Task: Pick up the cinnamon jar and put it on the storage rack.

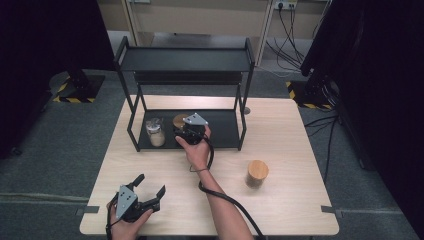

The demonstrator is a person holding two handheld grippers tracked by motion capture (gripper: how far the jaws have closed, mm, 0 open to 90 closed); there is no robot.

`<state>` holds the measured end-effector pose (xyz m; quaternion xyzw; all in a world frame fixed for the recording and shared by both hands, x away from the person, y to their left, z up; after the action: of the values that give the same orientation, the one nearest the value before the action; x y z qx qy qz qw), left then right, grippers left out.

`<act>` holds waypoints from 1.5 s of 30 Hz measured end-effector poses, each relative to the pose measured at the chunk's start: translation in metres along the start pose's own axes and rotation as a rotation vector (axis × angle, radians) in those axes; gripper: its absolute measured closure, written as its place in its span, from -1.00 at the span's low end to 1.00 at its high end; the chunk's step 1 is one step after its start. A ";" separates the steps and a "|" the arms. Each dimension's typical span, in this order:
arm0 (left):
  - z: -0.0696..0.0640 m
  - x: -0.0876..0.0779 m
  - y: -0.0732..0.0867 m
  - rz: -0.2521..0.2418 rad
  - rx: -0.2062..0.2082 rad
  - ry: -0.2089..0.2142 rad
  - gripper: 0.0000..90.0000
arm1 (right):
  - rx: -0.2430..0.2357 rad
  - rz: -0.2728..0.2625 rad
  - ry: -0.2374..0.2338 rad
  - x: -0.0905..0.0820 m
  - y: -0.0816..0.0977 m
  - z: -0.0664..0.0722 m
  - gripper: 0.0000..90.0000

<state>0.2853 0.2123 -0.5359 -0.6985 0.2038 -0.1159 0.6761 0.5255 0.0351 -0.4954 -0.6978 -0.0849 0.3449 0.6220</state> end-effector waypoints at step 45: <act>0.000 0.000 0.000 0.000 0.005 0.001 -0.72 | -0.015 0.000 -0.001 0.002 0.012 0.002 -0.43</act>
<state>0.2850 0.2119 -0.5359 -0.6967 0.2037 -0.1168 0.6778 0.5219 0.0351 -0.5072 -0.7021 -0.0879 0.3445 0.6169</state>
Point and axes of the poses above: each handheld gripper's, and its own axes: x roughly forward along the jaws, y roughly out of its underside, z roughly to its left, the point moved 1 cm from there along x, roughly forward along the jaws, and after that the axes turned 1 degree about -z, right-handed, at the moved point
